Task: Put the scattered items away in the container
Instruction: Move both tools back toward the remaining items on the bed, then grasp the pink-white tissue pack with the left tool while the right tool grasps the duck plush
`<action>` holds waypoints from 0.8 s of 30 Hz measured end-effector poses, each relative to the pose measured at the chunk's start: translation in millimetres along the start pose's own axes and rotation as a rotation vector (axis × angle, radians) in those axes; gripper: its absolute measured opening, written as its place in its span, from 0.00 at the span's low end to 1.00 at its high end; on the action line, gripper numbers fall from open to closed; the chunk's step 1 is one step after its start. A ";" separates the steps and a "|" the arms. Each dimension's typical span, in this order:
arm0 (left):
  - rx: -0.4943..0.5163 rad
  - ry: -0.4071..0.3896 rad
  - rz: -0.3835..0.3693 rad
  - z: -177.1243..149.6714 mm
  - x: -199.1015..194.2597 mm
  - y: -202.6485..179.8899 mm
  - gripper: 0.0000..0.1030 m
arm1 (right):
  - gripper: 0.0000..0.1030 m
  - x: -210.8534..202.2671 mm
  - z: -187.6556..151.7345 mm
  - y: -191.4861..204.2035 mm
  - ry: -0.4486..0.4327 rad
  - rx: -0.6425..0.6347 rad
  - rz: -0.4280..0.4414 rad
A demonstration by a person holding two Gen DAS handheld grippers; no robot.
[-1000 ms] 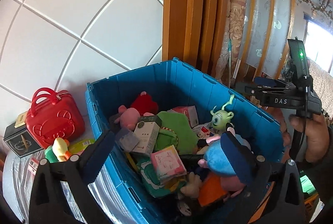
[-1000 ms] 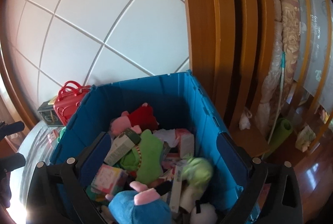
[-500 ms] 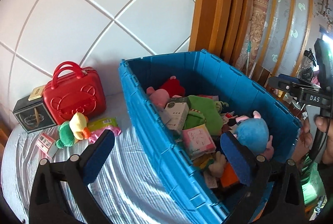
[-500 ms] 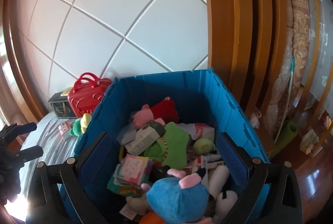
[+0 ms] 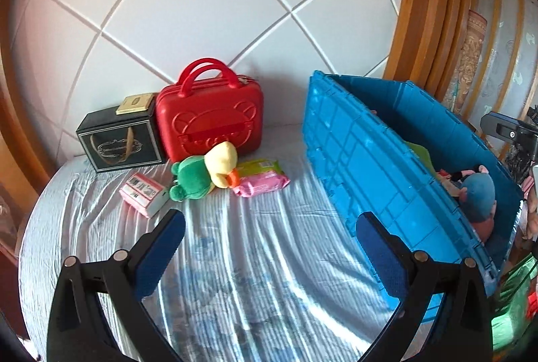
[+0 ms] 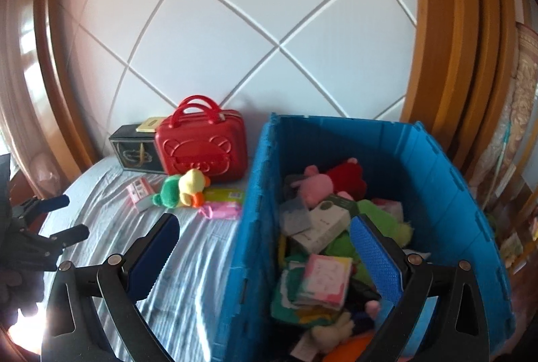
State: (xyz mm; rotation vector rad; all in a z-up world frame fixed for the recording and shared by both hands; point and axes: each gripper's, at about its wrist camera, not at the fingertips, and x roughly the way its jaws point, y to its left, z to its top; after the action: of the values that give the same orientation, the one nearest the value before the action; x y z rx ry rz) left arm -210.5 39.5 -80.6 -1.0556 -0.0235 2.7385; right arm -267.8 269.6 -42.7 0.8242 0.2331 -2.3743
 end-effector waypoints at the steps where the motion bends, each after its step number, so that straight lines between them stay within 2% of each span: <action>1: -0.006 0.003 0.013 -3.3 0.7 13.8 1.00 | 1.00 7.0 1.7 14.7 0.007 -0.012 0.011; 7: -0.027 0.029 0.098 -20.0 17.2 90.3 1.00 | 1.00 65.8 3.0 96.7 0.053 -0.074 0.076; 12: -0.047 0.056 0.164 -29.1 56.4 148.4 1.00 | 1.00 139.4 -6.9 142.1 0.083 -0.087 0.100; 18: -0.111 0.129 0.216 -37.0 132.3 206.7 1.00 | 1.00 232.0 -23.9 162.4 0.125 -0.039 0.092; 24: -0.124 0.179 0.249 -33.0 212.6 233.8 1.00 | 1.00 315.7 -27.3 166.7 0.171 -0.015 0.076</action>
State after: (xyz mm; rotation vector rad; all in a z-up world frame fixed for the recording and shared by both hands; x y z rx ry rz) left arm -385.6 -149.3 -266.7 -1.4231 -0.0376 2.8783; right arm -350.5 -8.9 -251.9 1.0120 0.2831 -2.2312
